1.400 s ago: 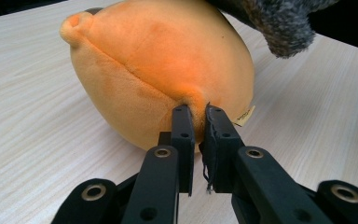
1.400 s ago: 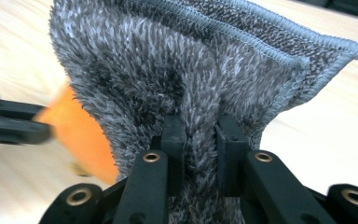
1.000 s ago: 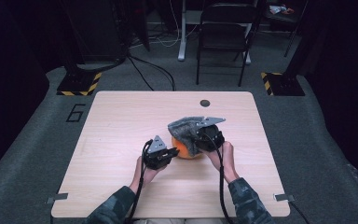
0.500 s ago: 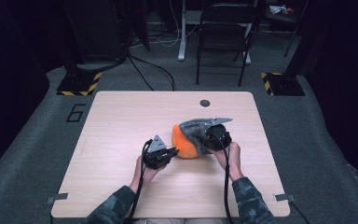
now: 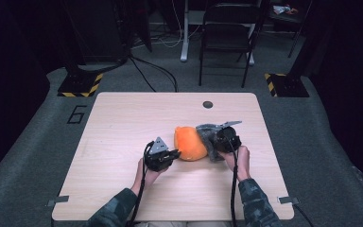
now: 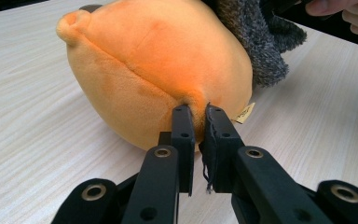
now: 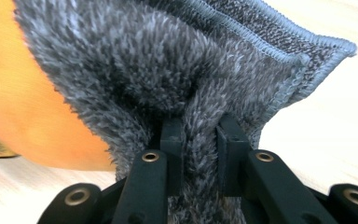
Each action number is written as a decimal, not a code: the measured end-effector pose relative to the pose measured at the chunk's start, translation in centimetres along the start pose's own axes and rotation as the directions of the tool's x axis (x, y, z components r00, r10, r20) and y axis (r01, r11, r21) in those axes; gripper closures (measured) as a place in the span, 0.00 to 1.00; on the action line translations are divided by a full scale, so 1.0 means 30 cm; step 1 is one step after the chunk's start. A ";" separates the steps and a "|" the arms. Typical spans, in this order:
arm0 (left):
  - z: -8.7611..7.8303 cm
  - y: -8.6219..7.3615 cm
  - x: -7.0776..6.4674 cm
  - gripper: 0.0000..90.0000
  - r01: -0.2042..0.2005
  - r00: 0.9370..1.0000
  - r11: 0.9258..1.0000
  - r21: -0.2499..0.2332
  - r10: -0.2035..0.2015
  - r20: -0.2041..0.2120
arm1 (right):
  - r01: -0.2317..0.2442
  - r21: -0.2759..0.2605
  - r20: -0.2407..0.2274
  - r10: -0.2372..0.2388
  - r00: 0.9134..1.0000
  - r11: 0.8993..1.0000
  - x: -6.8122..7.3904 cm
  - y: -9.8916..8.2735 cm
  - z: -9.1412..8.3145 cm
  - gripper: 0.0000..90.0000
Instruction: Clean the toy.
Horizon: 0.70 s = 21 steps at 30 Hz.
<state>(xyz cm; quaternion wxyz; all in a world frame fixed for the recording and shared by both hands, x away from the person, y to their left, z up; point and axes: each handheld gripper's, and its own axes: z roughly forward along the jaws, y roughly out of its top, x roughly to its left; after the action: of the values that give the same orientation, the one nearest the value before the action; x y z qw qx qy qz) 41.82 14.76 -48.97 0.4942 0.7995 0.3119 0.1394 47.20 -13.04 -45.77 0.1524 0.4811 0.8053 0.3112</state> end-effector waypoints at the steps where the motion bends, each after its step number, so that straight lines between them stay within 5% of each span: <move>1: 0.000 0.000 0.000 0.92 0.000 1.000 1.000 0.003 0.000 0.002 | -0.003 0.005 0.006 0.003 1.000 1.000 -0.007 -0.006 0.006 0.85; 6: 0.000 -0.001 0.001 0.92 0.000 1.000 1.000 0.004 0.000 -0.002 | -0.028 0.047 0.022 0.027 0.999 0.998 -0.032 -0.026 0.028 0.86; 12: -0.002 -0.003 0.010 0.92 -0.002 1.000 1.000 0.013 0.002 -0.005 | -0.028 -0.063 0.020 0.029 0.999 0.998 -0.030 0.019 -0.066 0.86; 17: -0.001 -0.003 0.006 0.92 -0.006 1.000 1.000 0.008 0.006 -0.011 | 0.032 -0.126 -0.041 -0.038 0.998 0.991 0.041 0.061 -0.120 0.86; 21: -0.002 -0.005 0.008 0.92 -0.003 1.000 1.000 0.012 0.003 -0.005 | 0.075 -0.070 -0.053 -0.079 0.995 0.995 0.094 0.056 -0.059 0.86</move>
<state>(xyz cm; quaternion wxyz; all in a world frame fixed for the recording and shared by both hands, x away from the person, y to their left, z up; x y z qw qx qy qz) 41.91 15.02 -49.10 0.4885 0.8025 0.3126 0.1401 45.99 -10.65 -43.17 0.1581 0.4354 0.8161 0.3457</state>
